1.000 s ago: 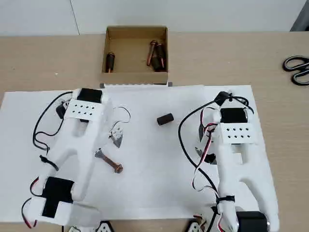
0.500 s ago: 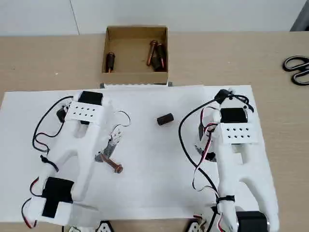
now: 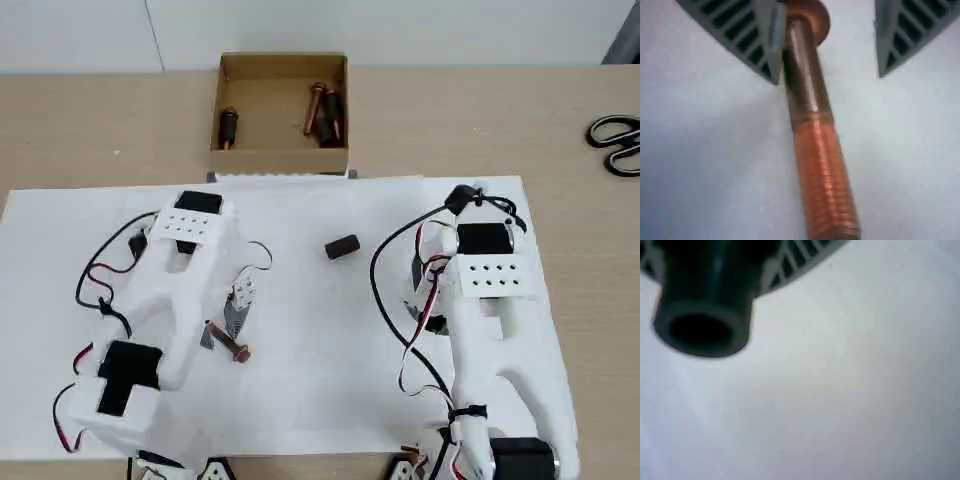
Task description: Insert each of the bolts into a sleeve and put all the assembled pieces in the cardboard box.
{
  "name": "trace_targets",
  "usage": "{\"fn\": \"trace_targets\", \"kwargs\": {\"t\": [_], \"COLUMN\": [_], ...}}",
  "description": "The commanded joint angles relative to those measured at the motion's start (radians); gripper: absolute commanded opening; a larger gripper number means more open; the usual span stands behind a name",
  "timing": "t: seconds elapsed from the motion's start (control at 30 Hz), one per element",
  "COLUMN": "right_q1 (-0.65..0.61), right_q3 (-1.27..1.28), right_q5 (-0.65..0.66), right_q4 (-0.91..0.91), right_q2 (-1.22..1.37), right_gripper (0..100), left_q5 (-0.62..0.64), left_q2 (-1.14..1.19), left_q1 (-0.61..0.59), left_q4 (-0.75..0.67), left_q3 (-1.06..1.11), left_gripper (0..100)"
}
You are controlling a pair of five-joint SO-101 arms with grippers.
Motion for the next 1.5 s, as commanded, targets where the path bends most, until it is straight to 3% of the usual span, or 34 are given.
{"fn": "trace_targets", "kwargs": {"t": [0.0,0.23,0.4,0.73,0.97,1.2,1.47], "right_q1": [0.005,0.005,0.005,0.005,0.005,0.005,0.005], "right_q3": [-0.005,-0.005,-0.005,-0.005,-0.005,-0.003,-0.003], "right_q5": [-0.011,-0.009,-0.009,-0.008,-0.011,-0.012,-0.012], "right_q4": [-0.005,-0.002,-0.002,-0.002,-0.001,-0.002,-0.004], "right_q2": [-0.035,-0.035,-0.035,-0.035,-0.035,-0.035,-0.028], "right_gripper": [0.2,0.2,0.3,0.3,0.3,0.3,0.3], "left_q5": [-0.006,-0.003,-0.003,0.008,0.14,0.299,0.578], "left_q2": [0.026,0.12,0.129,0.117,-0.026,-0.115,-0.115], "left_q1": [0.006,0.009,0.006,0.005,-0.061,-0.135,-0.138], "left_q4": [-0.003,-0.058,-0.095,-0.038,0.003,-0.074,-0.236], "left_q3": [0.002,0.001,-0.001,-0.067,-0.262,-0.314,-0.312], "left_gripper": [12,12,0,1,1,1,1]}}
